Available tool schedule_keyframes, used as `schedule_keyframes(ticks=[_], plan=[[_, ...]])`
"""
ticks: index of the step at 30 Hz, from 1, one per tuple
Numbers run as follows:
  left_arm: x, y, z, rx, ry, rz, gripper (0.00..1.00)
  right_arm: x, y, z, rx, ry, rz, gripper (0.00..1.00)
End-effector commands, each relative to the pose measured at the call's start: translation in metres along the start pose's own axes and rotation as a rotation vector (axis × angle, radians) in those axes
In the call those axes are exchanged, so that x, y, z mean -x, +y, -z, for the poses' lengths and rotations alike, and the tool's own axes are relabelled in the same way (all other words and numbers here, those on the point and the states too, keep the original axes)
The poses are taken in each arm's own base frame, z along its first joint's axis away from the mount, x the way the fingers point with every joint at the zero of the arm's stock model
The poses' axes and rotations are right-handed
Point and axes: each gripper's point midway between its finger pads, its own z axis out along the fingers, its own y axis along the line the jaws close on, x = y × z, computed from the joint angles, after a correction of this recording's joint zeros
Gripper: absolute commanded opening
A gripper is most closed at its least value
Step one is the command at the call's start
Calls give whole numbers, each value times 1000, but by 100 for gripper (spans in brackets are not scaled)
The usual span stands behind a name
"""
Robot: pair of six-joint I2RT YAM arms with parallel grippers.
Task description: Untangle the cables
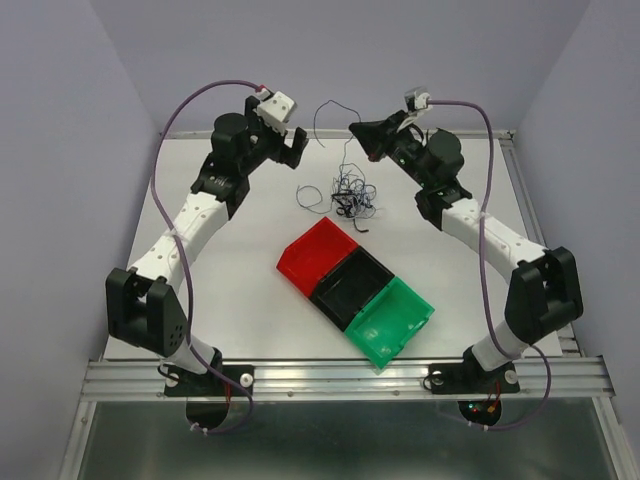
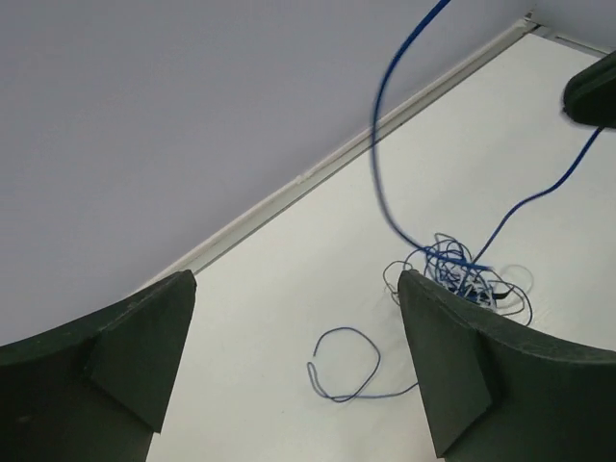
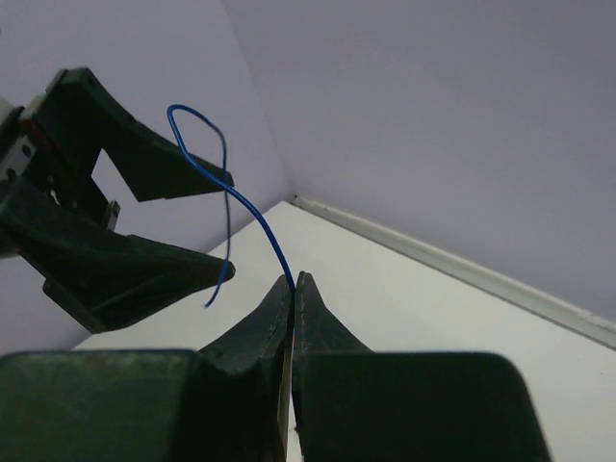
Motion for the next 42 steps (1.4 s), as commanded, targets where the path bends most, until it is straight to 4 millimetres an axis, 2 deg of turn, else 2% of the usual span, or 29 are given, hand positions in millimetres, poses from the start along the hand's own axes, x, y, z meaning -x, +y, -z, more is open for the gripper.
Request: schedule_keyframes(ticks=[1, 2, 3, 5, 6, 8, 10, 11, 12, 13, 14, 15, 17, 18, 21, 22, 24, 25, 29, 30, 32, 33, 34, 35, 36, 38, 41, 42], plan=[[35, 18, 2, -11, -115, 18, 98, 66, 0, -9, -84, -97, 35, 1], [34, 11, 2, -50, -117, 18, 98, 74, 2, -10, -87, -104, 38, 1], [24, 2, -1, -96, -107, 21, 98, 93, 6, -14, -79, -134, 48, 1], [23, -17, -2, -209, -137, 17, 99, 103, 8, -16, -83, -134, 46, 0], [15, -26, -4, -251, -130, 30, 99, 109, 10, -18, -79, -144, 42, 1], [15, -44, -3, -360, -165, 26, 99, 133, 18, -22, -63, -179, 50, 1], [8, -53, -6, -416, -167, 44, 99, 142, 19, -27, -63, -185, 35, 1], [11, -60, -5, -456, -184, 56, 99, 157, 23, -29, -57, -204, 37, 1], [4, -63, -10, -473, -173, 71, 99, 162, 25, -31, -54, -209, 38, 0], [10, -68, -11, -504, -186, 76, 99, 161, 24, -35, -53, -200, 31, 1], [4, -72, -16, -524, -176, 88, 99, 179, 30, -36, -39, -232, 38, 0], [4, -75, -18, -538, -178, 91, 99, 185, 31, -38, -39, -240, 37, 1], [8, -84, -22, -569, -186, 99, 99, 191, 32, -41, -37, -251, 27, 0], [4, -88, -25, -581, -180, 106, 99, 203, 36, -41, -27, -275, 22, 1], [3, -100, -31, -591, -190, 105, 99, 214, 40, -42, -20, -301, 15, 1], [-2, -102, -36, -587, -185, 105, 99, 223, 45, -41, -11, -322, 11, 1], [-11, -110, -48, -582, -165, 115, 98, 228, 46, -42, -6, -332, 4, 1], [-7, -111, -52, -581, -173, 113, 98, 233, 49, -42, 4, -343, -6, 0], [-12, -121, -75, -602, -161, 145, 89, 241, 52, -43, 19, -364, -29, 1], [-22, -124, -84, -605, -142, 157, 85, 243, 54, -43, 22, -368, -31, 1], [-23, -123, -97, -566, -132, 152, 80, 246, 55, -43, 28, -376, -37, 1], [-36, -124, -106, -552, -105, 154, 80, 248, 56, -42, 32, -380, -37, 1], [-40, -124, -111, -535, -95, 152, 79, 248, 57, -42, 35, -381, -42, 1], [-39, -125, -116, -521, -92, 138, 68, 250, 58, -42, 38, -384, -42, 1], [-50, -128, -122, -521, -68, 145, 60, 252, 59, -41, 39, -390, -40, 1], [-57, -127, -126, -509, -51, 148, 37, 258, 58, -38, 28, -408, -41, 1], [-72, -125, -126, -483, -27, 140, 36, 268, 56, -34, -3, -438, -25, 0], [-74, -124, -125, -477, -27, 133, 21, 275, 57, -29, -11, -453, -17, 0]])
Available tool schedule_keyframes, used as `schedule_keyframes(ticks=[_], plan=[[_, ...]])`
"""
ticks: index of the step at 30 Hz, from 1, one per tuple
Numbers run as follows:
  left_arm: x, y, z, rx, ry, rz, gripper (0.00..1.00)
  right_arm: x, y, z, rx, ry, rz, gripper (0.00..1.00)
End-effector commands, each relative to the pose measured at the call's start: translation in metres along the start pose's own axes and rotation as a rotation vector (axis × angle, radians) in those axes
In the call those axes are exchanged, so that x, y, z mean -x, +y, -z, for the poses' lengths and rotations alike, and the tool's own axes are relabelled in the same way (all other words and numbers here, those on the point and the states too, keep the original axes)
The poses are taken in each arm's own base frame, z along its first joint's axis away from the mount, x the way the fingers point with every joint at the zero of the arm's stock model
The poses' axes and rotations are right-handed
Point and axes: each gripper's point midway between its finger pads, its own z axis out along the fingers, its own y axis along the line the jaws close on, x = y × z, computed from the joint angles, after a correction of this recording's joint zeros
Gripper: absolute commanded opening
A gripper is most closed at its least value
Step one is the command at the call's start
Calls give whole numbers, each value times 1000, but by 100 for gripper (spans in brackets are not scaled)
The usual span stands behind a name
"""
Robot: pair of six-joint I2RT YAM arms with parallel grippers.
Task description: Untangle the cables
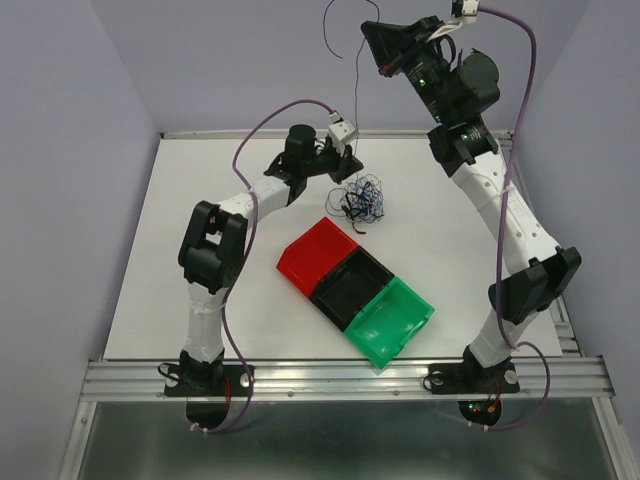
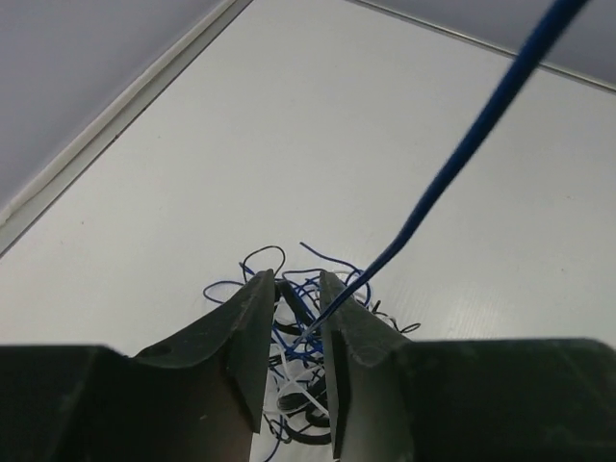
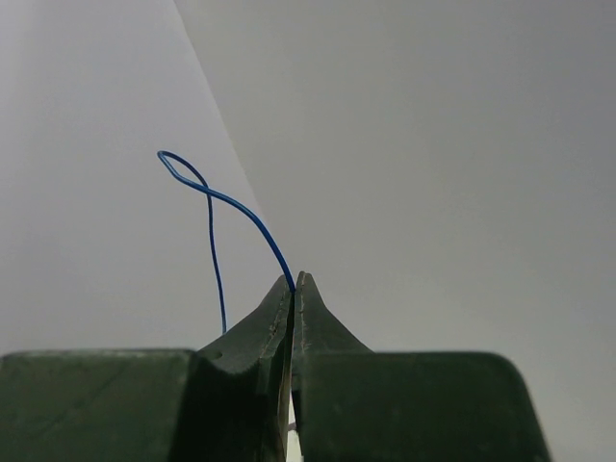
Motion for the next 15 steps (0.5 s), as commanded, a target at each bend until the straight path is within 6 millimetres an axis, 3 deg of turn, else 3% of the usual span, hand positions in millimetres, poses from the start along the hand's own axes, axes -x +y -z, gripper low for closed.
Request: schedule_keyframes(ticks=[1, 3, 4, 5, 7, 8, 12, 13, 15], plan=[[29, 7, 7, 56, -59, -90, 1, 64, 19, 3, -4, -157, 44, 0], [35, 12, 10, 87, -62, -101, 0, 70, 16, 7, -31, -171, 52, 1], [47, 12, 15, 100, -75, -126, 0, 81, 19, 14, -43, -188, 57, 0], [54, 14, 19, 115, -69, -136, 0, 69, 6, 17, -99, -168, 58, 0], [79, 11, 30, 129, -80, -179, 0, 67, 0, 28, -137, -157, 74, 1], [95, 11, 35, 149, -71, -193, 0, 44, -18, 35, -193, -112, 94, 1], [160, 9, 62, 200, -75, -278, 0, 13, -51, 64, -320, -53, 109, 1], [188, 9, 76, 237, -91, -322, 0, -1, -61, 75, -355, -28, 110, 0], [226, 6, 96, 293, -141, -369, 0, -15, -71, 86, -389, -2, 111, 0]])
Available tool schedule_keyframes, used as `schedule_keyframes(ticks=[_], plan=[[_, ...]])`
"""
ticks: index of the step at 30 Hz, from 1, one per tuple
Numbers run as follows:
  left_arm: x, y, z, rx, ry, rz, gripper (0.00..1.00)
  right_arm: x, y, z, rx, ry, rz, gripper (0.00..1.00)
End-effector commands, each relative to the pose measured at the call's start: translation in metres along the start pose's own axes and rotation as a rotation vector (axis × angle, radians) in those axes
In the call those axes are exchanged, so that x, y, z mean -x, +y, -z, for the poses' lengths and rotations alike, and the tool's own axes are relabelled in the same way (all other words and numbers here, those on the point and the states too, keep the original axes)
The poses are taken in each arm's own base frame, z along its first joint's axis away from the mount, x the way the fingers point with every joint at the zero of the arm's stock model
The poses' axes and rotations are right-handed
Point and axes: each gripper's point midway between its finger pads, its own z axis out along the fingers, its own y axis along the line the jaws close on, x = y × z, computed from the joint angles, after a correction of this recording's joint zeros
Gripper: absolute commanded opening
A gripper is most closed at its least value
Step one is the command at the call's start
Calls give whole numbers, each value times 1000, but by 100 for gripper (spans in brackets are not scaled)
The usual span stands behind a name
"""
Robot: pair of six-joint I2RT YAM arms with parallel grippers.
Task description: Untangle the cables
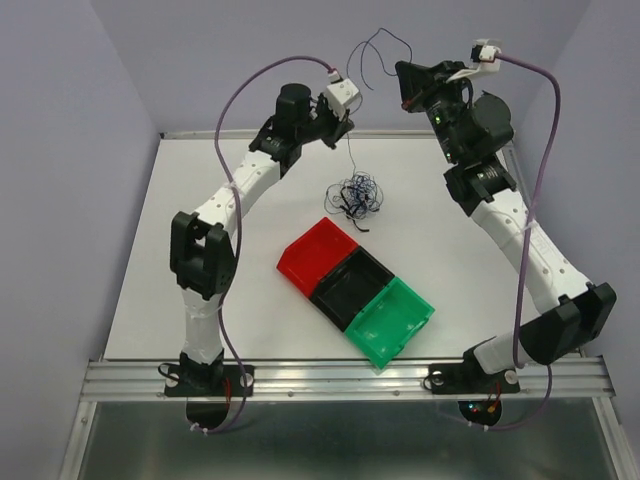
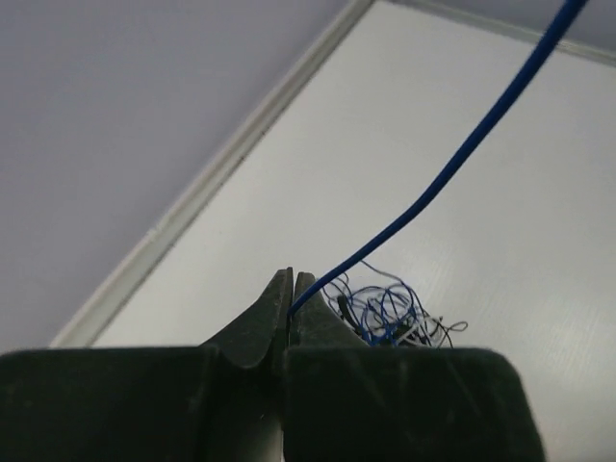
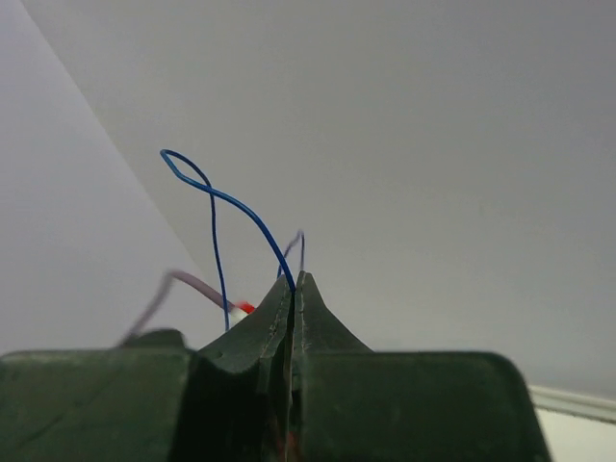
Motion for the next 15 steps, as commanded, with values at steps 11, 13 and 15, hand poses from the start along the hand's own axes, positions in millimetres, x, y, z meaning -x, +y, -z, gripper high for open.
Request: schedule_keyframes(ticks=[11, 13, 15], plan=[[299, 8, 211, 390, -493, -434, 0, -105, -39, 40, 36, 164, -15, 1], [325, -6, 250, 447, -592, -496, 0, -126, -36, 39, 86, 219, -17, 1], [326, -9, 260, 483, -627, -550, 0, -139, -15, 41, 239, 265, 8, 2]])
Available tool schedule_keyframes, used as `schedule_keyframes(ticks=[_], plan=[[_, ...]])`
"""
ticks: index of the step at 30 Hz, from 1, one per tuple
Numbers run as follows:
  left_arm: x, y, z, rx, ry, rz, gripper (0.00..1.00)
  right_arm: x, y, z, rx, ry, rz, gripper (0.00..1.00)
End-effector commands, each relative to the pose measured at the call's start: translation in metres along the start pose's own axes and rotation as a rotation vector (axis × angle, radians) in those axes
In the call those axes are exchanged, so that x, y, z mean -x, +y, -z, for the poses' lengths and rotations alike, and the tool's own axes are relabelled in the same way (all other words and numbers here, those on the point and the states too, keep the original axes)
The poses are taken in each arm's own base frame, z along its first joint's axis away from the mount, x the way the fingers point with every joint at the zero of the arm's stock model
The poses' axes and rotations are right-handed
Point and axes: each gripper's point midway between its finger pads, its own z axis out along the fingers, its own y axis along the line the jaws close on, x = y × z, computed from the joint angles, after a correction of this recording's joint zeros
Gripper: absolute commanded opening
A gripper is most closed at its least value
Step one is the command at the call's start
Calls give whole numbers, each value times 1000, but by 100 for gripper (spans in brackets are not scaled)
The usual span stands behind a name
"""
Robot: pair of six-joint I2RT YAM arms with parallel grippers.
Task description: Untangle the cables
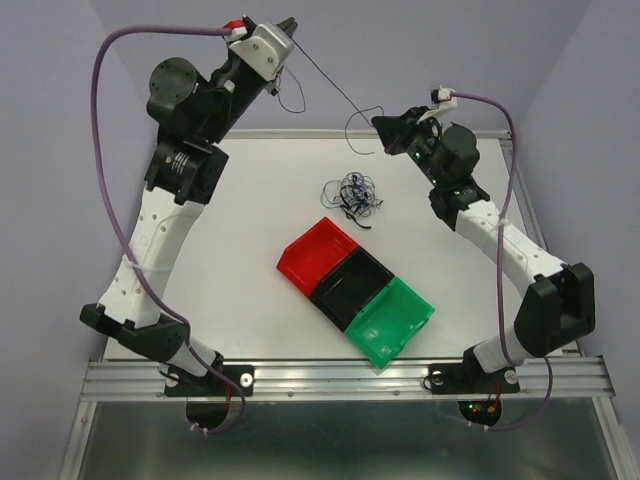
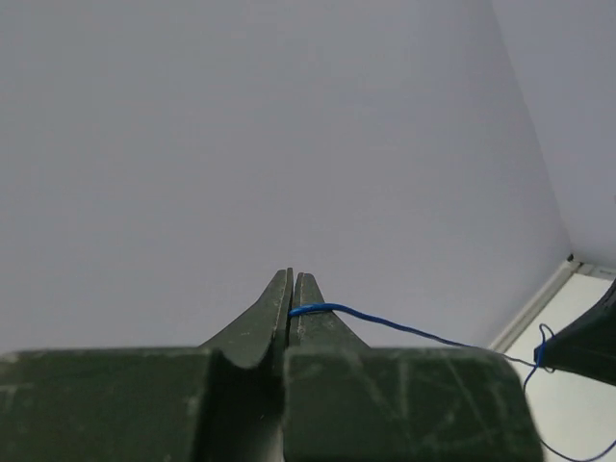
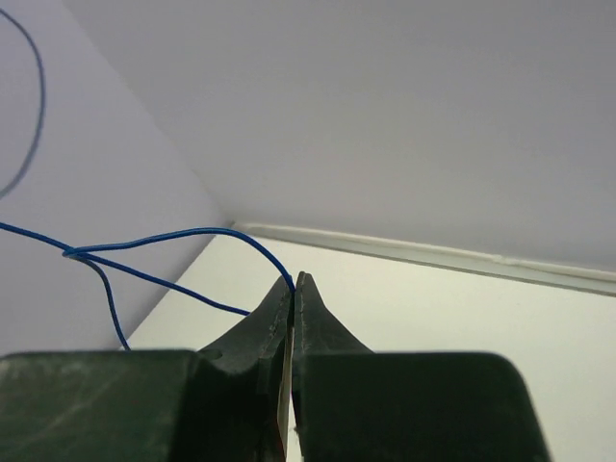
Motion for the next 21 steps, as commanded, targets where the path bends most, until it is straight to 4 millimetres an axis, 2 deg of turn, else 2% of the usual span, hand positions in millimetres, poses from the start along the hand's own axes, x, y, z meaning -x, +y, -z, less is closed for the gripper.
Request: schedule_keyframes(ticks=[1, 2, 4, 6, 7, 9, 10, 11, 12, 13, 14, 16, 19, 20, 21], plan=[[37, 17, 18, 92, -115, -139, 0, -5, 48, -1, 311, 24, 67, 3], [37, 13, 19, 70, -114, -148, 0, -13, 59, -1, 393, 44, 82, 4], [43, 10, 25, 60, -118, -153, 0, -20, 62, -1, 426, 58, 78, 1], [35, 7, 26, 61, -95, -152, 0, -23, 63, -2, 441, 48, 70, 1], [38, 7, 31, 65, -96, -149, 0, -27, 64, -1, 455, 58, 67, 1], [21, -1, 35, 52, -59, -123, 0, -38, 69, 2, 503, 97, 55, 0], [25, -2, 42, 51, -63, -114, 0, -44, 69, 5, 513, 117, 41, 0], [10, -12, 45, 24, -36, -102, 0, -48, 70, 7, 522, 129, 34, 1], [5, -17, 48, 15, -25, -89, 0, -48, 71, 11, 523, 131, 30, 0], [7, -18, 55, 19, -25, -67, 0, -55, 70, 16, 517, 148, 22, 0], [-6, -26, 57, 5, 0, -42, 0, -56, 70, 20, 516, 152, 20, 0], [-17, -35, 64, -12, 26, 5, 0, -60, 70, 32, 500, 164, 10, 0], [-21, -47, 74, -42, 30, 40, 0, -63, 80, 47, 509, 173, 7, 1], [-32, -55, 77, -58, 51, 68, 0, -68, 79, 51, 498, 191, 4, 1], [-30, -58, 81, -67, 42, 78, 0, -79, 80, 58, 485, 220, -4, 0]])
